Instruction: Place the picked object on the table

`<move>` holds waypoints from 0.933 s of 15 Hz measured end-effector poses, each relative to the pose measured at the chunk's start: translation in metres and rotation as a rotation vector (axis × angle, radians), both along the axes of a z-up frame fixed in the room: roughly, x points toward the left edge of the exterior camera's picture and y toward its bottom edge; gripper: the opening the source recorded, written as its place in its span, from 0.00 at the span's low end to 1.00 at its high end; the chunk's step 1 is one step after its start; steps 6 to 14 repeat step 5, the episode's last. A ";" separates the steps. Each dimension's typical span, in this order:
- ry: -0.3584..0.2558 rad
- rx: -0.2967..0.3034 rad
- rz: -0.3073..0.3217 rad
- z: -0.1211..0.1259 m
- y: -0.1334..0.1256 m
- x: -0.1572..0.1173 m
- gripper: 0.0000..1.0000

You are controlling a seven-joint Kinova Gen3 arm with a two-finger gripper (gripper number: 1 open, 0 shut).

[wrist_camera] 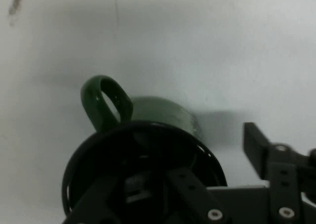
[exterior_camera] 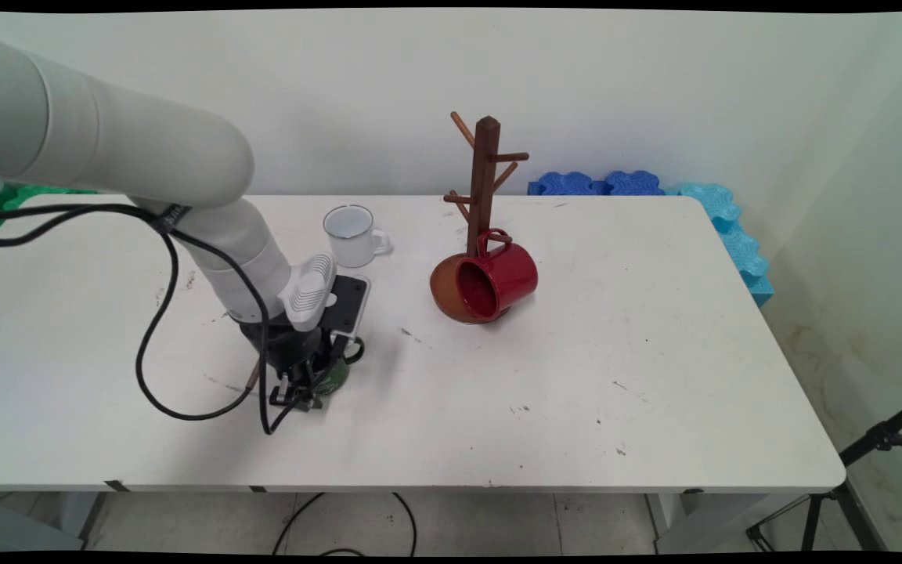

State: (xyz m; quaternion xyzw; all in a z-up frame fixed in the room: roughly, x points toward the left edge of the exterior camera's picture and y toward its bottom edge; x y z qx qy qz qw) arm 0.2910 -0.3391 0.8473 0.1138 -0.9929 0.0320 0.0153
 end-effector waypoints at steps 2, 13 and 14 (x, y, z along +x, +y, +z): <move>0.011 -0.003 -0.007 0.001 0.000 -0.002 1.00; 0.027 -0.008 -0.013 0.005 0.000 -0.004 1.00; 0.027 -0.008 -0.013 0.005 0.000 -0.004 1.00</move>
